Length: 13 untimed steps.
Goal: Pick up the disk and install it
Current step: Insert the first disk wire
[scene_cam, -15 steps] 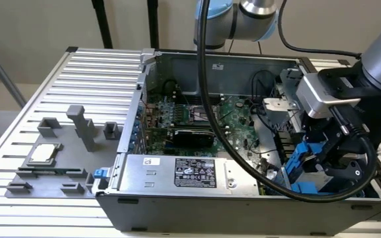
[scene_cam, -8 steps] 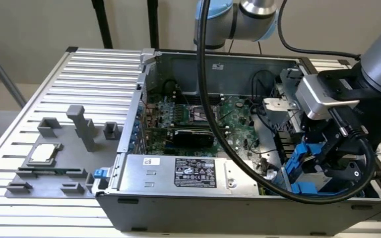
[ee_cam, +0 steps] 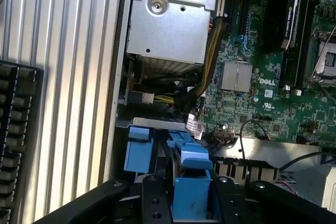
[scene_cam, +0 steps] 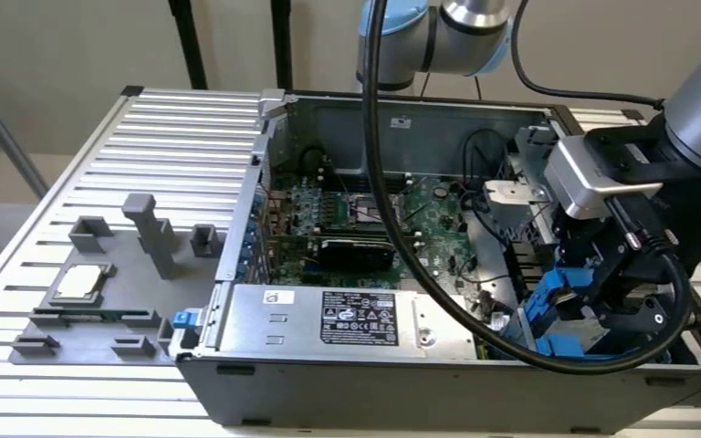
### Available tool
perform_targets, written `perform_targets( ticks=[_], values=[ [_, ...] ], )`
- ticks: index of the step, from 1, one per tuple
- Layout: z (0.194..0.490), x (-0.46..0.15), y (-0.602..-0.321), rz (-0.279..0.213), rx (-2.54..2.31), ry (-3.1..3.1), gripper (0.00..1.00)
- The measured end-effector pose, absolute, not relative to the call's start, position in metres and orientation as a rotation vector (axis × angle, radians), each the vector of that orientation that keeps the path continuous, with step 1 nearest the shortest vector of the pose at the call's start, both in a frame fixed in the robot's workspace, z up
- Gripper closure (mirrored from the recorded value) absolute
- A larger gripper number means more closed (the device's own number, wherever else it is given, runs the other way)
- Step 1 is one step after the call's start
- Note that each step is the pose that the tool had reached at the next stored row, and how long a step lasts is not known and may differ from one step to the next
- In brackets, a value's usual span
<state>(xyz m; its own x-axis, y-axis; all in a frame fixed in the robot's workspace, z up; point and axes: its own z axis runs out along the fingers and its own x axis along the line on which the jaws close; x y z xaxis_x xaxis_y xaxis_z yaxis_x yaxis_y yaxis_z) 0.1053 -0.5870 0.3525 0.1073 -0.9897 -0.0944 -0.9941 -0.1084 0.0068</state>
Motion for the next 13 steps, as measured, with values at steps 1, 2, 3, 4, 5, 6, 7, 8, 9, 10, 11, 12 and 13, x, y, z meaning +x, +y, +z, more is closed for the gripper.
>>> perform_targets(
  ticks=[1,2,3,4,5,6,7,8,9,10,11,12,13],
  values=[
    [0.3528,0.1053,-0.5870,0.115,-2.294,2.058,0.00],
    [0.3528,0.1053,-0.5870,0.115,-2.294,2.058,0.00],
    [0.3529,0.1053,-0.5871,0.115,-2.294,2.058,0.00],
    [0.3529,0.1053,-0.5870,0.115,-2.294,2.058,0.00],
    [0.3529,0.1053,-0.5870,0.115,-2.294,2.058,0.00],
    [0.3531,0.1053,-0.5870,0.115,-2.294,2.058,0.00],
    [0.3533,0.1055,-0.5871,0.115,-2.294,2.058,0.00],
    [0.3536,0.1058,-0.5871,0.115,-2.294,2.058,0.00],
    [0.3536,0.1059,-0.5871,0.115,-2.294,2.058,0.00],
    [0.3536,0.1059,-0.5871,0.115,-2.294,2.058,0.00],
    [0.3536,0.1059,-0.5870,0.115,-2.294,2.058,0.00],
    [0.3537,0.1059,-0.5870,0.115,-2.293,2.058,0.00],
    [0.3536,0.1059,-0.5870,0.115,-2.294,2.058,0.00]
  ],
)
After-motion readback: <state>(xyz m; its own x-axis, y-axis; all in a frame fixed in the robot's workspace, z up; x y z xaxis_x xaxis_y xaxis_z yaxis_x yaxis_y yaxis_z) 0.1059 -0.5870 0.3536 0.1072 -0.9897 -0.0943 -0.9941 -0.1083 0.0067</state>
